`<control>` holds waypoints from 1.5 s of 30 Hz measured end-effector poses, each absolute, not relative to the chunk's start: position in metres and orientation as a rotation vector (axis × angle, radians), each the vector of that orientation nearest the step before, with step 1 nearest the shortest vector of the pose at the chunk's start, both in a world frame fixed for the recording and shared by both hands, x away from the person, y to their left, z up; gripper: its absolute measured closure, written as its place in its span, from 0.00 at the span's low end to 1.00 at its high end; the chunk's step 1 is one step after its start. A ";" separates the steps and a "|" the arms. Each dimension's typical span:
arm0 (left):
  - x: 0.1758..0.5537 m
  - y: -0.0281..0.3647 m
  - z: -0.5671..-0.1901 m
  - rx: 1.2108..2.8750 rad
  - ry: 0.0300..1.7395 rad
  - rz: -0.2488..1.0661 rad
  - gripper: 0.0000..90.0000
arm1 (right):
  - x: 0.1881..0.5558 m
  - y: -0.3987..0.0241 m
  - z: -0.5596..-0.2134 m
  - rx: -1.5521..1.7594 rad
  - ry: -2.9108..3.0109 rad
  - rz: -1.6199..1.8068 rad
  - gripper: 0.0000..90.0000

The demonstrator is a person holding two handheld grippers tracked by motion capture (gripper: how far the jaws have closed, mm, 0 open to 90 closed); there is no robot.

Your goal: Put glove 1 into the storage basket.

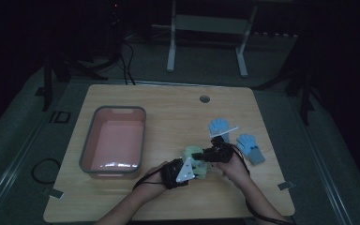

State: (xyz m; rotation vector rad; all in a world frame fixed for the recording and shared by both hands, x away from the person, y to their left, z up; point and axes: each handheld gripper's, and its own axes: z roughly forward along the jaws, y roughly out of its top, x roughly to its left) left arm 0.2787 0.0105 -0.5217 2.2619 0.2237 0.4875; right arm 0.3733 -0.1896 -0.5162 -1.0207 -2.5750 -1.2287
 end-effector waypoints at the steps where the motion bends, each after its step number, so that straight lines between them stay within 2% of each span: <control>1: 0.279 0.012 -0.519 2.258 0.220 0.493 0.85 | 0.374 -0.189 -0.513 -1.018 -2.575 -1.234 0.80; 24: 0.283 0.050 -0.460 2.266 0.203 0.594 0.85 | 0.379 -0.151 -0.449 -0.947 -2.607 -1.350 0.80; 45: 0.287 0.105 -0.446 2.285 0.290 0.630 0.85 | 0.394 -0.088 -0.431 -0.854 -2.628 -1.336 0.80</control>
